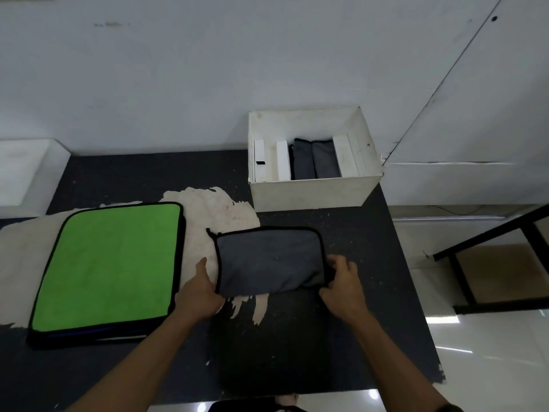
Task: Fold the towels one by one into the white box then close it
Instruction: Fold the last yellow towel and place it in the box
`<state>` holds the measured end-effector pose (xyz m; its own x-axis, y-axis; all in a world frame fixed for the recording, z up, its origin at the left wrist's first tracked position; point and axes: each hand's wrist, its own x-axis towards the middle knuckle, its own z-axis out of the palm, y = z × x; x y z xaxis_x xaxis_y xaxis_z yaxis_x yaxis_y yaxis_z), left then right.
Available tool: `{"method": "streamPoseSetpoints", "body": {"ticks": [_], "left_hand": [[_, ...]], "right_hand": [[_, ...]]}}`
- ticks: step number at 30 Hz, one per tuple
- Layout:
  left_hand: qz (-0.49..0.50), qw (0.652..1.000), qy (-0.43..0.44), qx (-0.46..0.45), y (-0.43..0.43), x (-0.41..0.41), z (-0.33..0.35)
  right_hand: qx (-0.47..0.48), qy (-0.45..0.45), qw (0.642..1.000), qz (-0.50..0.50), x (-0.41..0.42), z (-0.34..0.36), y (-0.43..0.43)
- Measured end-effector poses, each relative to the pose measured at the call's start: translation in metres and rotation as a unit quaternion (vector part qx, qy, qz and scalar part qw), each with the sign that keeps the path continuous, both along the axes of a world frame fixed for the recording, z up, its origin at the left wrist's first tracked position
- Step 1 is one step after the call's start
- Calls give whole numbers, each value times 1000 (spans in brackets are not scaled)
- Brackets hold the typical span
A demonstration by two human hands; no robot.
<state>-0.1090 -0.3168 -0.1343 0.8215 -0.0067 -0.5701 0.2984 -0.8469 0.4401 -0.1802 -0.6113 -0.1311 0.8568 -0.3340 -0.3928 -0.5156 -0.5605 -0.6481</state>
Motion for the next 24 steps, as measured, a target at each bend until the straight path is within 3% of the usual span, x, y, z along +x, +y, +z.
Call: {"method": "streamPoseSetpoints", "body": {"ticks": [10,22,24], "left_hand": [[20,1000,-15,-13,-1,-1,-7],[-43,998,-15,52,11,2,-10],[-62,992,-55,98,4,-2,-3]], "right_hand": [[-28,6,999,17,-6,1,3],[-107,17,992,58,-13,1,-17],[-128,-5,991,46,-14,3,-12]]}}
